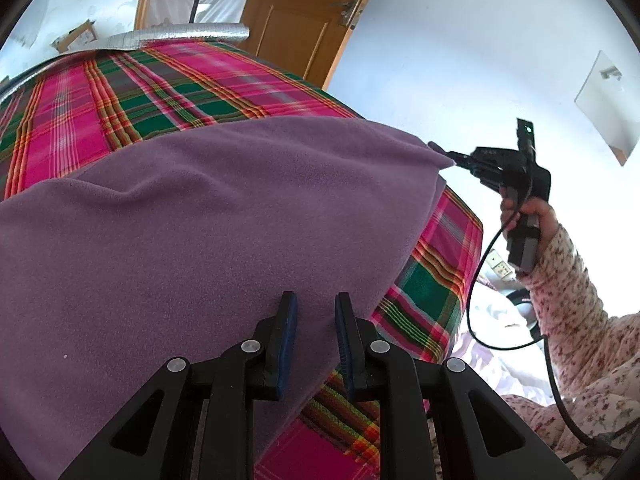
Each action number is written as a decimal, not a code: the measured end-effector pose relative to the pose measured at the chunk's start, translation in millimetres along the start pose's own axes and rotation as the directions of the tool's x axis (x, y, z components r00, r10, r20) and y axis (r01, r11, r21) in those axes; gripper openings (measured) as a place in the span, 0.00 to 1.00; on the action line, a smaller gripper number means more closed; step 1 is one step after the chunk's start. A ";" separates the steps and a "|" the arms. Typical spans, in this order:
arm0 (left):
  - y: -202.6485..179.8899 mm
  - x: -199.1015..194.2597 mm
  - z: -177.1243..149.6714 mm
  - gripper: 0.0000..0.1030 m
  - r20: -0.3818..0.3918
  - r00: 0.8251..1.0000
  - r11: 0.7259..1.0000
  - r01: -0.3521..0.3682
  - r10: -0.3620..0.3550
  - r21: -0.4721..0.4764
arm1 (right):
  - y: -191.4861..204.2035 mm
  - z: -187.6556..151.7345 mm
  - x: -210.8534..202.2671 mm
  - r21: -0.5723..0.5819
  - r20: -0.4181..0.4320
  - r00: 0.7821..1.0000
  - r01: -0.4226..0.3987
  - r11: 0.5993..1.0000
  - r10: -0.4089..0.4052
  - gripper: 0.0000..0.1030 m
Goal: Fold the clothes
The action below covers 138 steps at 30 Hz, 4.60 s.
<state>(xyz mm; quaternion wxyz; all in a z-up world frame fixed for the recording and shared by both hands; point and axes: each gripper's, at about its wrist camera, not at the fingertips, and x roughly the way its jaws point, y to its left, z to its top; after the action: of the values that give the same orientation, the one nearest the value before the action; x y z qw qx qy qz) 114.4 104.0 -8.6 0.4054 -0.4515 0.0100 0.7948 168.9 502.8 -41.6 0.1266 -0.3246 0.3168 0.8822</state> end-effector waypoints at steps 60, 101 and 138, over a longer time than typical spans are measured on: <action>10.1 -2.5 -0.6 0.19 0.038 0.997 0.996 0.075 -0.073 -0.047 | 105.4 28.7 80.6 -0.330 -0.116 0.987 0.066 0.942 -0.110 0.06; 8.0 -6.8 -5.5 0.19 0.059 0.996 0.996 0.068 -0.064 -0.057 | 111.3 -69.7 5.9 -0.325 -0.013 0.991 0.119 0.938 -0.130 0.27; 8.7 -9.8 -8.5 0.19 0.053 0.998 0.998 0.042 -0.039 -0.050 | 40.9 -46.3 -7.7 0.050 -0.017 1.000 -0.022 0.998 0.023 0.22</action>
<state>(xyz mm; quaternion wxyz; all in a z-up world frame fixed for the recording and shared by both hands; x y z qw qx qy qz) 117.4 88.7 -9.6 0.4099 -0.4411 -0.0303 0.7978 180.0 441.6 -44.3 0.1220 -0.3254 0.3435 0.8725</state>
